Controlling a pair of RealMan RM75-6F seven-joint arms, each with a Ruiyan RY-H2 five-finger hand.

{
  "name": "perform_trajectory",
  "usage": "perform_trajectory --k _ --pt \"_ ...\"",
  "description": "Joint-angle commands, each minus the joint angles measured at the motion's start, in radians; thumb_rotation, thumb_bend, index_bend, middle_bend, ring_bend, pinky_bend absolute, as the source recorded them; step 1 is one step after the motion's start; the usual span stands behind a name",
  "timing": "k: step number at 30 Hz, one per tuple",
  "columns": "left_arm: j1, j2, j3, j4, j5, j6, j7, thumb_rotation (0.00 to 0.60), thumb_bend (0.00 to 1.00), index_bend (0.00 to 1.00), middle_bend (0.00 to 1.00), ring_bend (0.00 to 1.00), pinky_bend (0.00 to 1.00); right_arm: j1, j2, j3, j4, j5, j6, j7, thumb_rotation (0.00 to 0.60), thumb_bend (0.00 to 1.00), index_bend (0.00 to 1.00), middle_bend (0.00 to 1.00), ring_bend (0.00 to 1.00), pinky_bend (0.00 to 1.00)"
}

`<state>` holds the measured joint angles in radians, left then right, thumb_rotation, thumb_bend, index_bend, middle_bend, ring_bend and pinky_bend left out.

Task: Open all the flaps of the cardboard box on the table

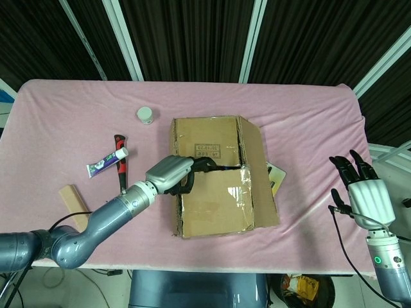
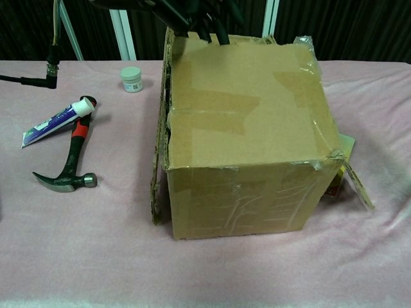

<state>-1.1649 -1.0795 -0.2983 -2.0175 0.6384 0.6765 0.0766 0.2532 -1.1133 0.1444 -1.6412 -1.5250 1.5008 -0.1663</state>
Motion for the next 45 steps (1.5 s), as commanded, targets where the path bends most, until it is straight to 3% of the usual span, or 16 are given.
perform_trajectory --k 1,8,26,45 --pt "0.049 0.028 -0.051 -0.050 0.060 0.026 -0.077 0.600 0.93 0.19 0.29 0.24 0.36 -0.001 0.000 0.001 0.000 -0.001 0.000 0.001 0.600 0.44 0.15 0.21 0.07 0.25" --pt "0.112 0.056 -0.101 -0.125 0.143 0.024 -0.200 0.600 0.93 0.19 0.29 0.24 0.36 -0.003 0.001 0.006 -0.002 -0.001 0.003 0.005 0.600 0.44 0.15 0.21 0.07 0.25" --pt "0.188 0.106 -0.138 -0.298 0.300 -0.057 -0.397 0.600 0.93 0.19 0.29 0.24 0.36 -0.008 -0.001 0.012 -0.003 -0.007 0.009 0.010 0.600 0.44 0.15 0.21 0.07 0.25" --pt "0.267 0.153 -0.179 -0.331 0.368 -0.249 -0.676 0.600 0.92 0.19 0.29 0.24 0.36 -0.010 -0.002 0.017 0.000 -0.008 0.010 0.015 0.600 0.44 0.15 0.21 0.07 0.24"
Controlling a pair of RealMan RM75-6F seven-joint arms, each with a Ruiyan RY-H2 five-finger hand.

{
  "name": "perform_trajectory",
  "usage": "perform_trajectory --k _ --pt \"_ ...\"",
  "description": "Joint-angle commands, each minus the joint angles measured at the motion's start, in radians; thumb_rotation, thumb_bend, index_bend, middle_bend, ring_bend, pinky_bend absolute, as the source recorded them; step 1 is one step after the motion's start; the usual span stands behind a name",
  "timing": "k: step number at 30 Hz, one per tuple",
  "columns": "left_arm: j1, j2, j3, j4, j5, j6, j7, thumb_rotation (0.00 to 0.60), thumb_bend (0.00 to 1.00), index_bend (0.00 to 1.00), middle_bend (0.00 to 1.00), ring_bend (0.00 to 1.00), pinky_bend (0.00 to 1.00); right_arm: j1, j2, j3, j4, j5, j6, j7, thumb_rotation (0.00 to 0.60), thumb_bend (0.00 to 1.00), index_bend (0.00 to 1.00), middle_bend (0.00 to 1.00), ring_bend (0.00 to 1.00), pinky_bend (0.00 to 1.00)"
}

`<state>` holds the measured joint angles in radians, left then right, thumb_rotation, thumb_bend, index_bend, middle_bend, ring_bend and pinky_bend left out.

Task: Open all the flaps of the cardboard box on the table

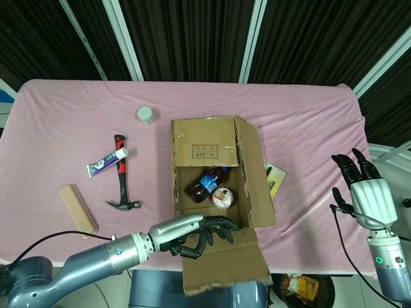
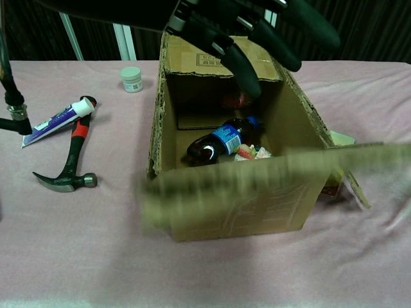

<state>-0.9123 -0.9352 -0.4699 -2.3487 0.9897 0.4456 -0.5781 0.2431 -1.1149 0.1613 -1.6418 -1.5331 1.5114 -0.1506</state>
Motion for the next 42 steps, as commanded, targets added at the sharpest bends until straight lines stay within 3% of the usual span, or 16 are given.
perform_trajectory --k 1,6,8,11,14,17,20,27,34,42 --pt "0.020 0.012 -0.011 0.002 0.025 -0.023 -0.028 0.600 0.92 0.19 0.29 0.24 0.36 0.000 0.000 0.000 0.000 -0.001 0.000 -0.001 0.600 0.44 0.15 0.21 0.07 0.24" --pt "0.058 0.034 -0.019 0.022 0.085 0.006 -0.024 0.600 0.86 0.19 0.29 0.24 0.33 0.000 -0.001 0.000 0.001 -0.001 -0.002 -0.001 0.600 0.44 0.15 0.21 0.07 0.24" --pt "0.080 0.049 -0.010 0.034 0.110 0.048 0.007 0.600 0.73 0.19 0.29 0.23 0.31 -0.001 0.000 0.001 0.001 0.001 -0.002 0.000 0.600 0.44 0.15 0.21 0.07 0.24" --pt "0.157 0.069 0.054 0.078 0.170 0.264 0.234 0.600 0.52 0.19 0.29 0.20 0.27 0.000 -0.001 0.000 0.001 0.001 -0.006 0.001 0.600 0.44 0.15 0.21 0.07 0.24" --pt "0.224 0.022 0.117 0.115 0.217 0.491 0.487 0.600 0.39 0.18 0.25 0.16 0.21 0.000 -0.002 -0.002 -0.002 0.002 -0.009 -0.001 0.600 0.44 0.15 0.21 0.07 0.24" --pt "0.307 -0.007 0.172 0.164 0.275 0.678 0.664 0.600 0.31 0.16 0.18 0.10 0.16 0.000 -0.002 -0.003 -0.011 0.007 -0.016 -0.002 0.600 0.44 0.15 0.21 0.07 0.24" --pt "0.373 -0.021 0.210 0.208 0.319 0.790 0.727 0.600 0.30 0.13 0.14 0.07 0.13 0.001 -0.003 -0.003 -0.019 0.011 -0.022 -0.003 0.600 0.44 0.15 0.21 0.07 0.24" --pt "0.508 -0.043 0.297 0.330 0.439 0.959 0.710 0.600 0.30 0.10 0.10 0.05 0.10 0.006 0.003 0.007 -0.055 0.028 -0.032 0.016 0.600 0.44 0.14 0.20 0.07 0.24" --pt "0.650 -0.093 0.383 0.507 0.528 1.116 0.620 0.600 0.30 0.10 0.10 0.05 0.10 0.058 0.041 0.040 -0.179 0.044 -0.104 0.039 0.600 0.44 0.13 0.19 0.07 0.24" --pt "0.733 -0.181 0.426 0.700 0.560 1.190 0.489 0.600 0.30 0.09 0.09 0.05 0.10 0.176 0.075 0.081 -0.347 0.094 -0.270 -0.045 0.600 0.60 0.10 0.14 0.07 0.25"
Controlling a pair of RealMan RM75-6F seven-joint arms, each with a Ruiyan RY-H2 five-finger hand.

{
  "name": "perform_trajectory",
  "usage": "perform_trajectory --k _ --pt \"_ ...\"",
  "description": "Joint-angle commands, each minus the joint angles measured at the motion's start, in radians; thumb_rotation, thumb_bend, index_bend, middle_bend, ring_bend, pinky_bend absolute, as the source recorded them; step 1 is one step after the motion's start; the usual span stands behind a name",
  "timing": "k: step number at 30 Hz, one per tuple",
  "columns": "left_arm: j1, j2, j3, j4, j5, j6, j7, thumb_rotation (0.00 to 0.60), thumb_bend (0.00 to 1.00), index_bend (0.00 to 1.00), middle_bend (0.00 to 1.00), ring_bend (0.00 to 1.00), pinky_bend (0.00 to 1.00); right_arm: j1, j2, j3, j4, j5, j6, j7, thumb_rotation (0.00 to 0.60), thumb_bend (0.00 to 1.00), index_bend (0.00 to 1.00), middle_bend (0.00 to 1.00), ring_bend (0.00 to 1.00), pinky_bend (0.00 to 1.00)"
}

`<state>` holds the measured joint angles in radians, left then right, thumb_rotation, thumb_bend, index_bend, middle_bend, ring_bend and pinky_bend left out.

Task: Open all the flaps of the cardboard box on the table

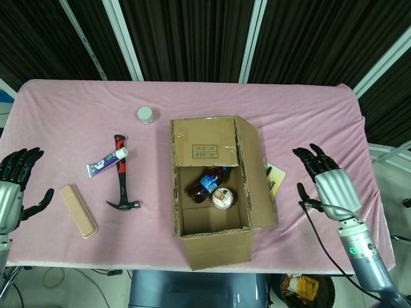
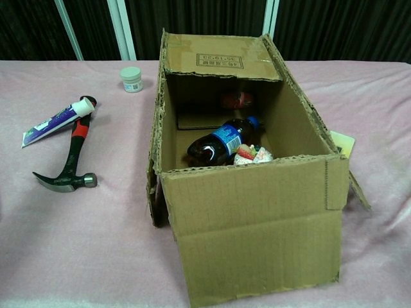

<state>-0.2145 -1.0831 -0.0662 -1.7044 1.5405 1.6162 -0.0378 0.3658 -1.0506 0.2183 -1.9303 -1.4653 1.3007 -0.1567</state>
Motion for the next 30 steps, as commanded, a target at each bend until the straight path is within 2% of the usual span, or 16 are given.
perform_trajectory --k 1,4,7,13,21,30 --pt "0.039 -0.037 0.022 0.067 0.008 0.020 -0.063 0.600 0.30 0.09 0.09 0.05 0.10 0.070 0.008 0.032 -0.074 0.034 -0.075 -0.051 0.600 0.64 0.11 0.15 0.08 0.25" --pt "0.046 -0.048 0.018 0.099 -0.002 0.016 -0.089 0.600 0.30 0.09 0.09 0.05 0.10 0.130 -0.012 0.057 -0.127 0.075 -0.135 -0.098 0.600 0.78 0.14 0.17 0.10 0.25" --pt "0.047 -0.055 0.010 0.116 -0.013 0.005 -0.106 0.600 0.30 0.09 0.09 0.05 0.10 0.198 -0.041 0.081 -0.178 0.148 -0.204 -0.150 0.600 0.82 0.16 0.18 0.11 0.25" --pt "0.050 -0.063 -0.005 0.138 -0.022 -0.003 -0.142 0.600 0.30 0.09 0.09 0.05 0.10 0.349 -0.140 0.109 -0.202 0.346 -0.319 -0.255 0.600 0.83 0.17 0.20 0.12 0.26" --pt "0.051 -0.062 -0.019 0.150 -0.037 -0.022 -0.170 0.600 0.30 0.09 0.09 0.05 0.10 0.460 -0.246 0.085 -0.147 0.540 -0.350 -0.326 0.600 0.82 0.17 0.20 0.12 0.26" --pt "0.050 -0.060 -0.028 0.157 -0.044 -0.046 -0.196 0.600 0.30 0.09 0.08 0.05 0.10 0.512 -0.315 0.045 -0.100 0.616 -0.340 -0.335 0.600 0.83 0.17 0.20 0.12 0.26"
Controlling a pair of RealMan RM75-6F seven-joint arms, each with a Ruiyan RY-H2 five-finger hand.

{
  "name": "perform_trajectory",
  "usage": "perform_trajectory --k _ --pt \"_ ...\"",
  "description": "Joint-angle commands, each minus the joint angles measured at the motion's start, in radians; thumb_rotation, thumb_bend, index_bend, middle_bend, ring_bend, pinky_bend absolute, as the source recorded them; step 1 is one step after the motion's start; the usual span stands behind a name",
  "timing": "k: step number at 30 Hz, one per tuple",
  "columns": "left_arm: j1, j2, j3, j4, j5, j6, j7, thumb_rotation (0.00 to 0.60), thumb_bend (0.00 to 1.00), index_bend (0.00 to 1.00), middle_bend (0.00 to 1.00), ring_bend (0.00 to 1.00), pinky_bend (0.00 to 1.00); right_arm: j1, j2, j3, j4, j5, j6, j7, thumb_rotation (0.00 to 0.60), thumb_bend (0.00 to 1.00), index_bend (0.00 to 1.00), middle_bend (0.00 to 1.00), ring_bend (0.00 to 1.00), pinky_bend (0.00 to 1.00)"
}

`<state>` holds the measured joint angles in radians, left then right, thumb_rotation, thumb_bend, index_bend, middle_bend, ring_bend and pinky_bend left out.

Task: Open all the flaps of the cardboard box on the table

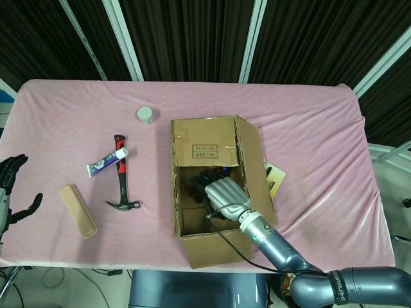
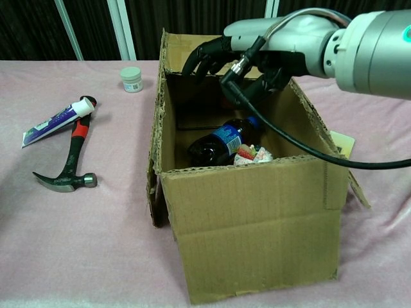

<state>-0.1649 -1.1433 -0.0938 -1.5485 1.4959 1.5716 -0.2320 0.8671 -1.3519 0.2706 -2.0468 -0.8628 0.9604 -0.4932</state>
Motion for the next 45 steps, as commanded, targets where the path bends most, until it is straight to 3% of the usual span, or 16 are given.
perform_trajectory --k 1,24,37,45 --pt "0.001 0.001 -0.001 0.001 0.001 -0.002 -0.004 0.600 0.30 0.09 0.08 0.05 0.10 0.015 -0.019 -0.009 0.024 0.021 0.000 0.004 0.600 0.83 0.17 0.20 0.12 0.26" --pt "0.001 0.012 -0.015 -0.017 -0.023 -0.051 -0.045 0.600 0.30 0.09 0.08 0.03 0.10 0.114 -0.100 -0.043 0.229 0.132 -0.068 0.054 0.600 0.83 0.19 0.20 0.12 0.26" --pt "-0.001 0.003 -0.018 -0.009 -0.026 -0.066 -0.029 0.600 0.30 0.09 0.07 0.03 0.10 0.117 -0.072 0.064 0.220 0.034 0.051 0.111 0.600 0.83 0.19 0.19 0.12 0.26" --pt "-0.001 0.004 -0.017 -0.011 -0.034 -0.082 -0.031 0.600 0.30 0.09 0.07 0.03 0.10 0.175 -0.074 0.124 0.326 0.073 0.036 0.099 0.600 0.81 0.17 0.17 0.10 0.25"
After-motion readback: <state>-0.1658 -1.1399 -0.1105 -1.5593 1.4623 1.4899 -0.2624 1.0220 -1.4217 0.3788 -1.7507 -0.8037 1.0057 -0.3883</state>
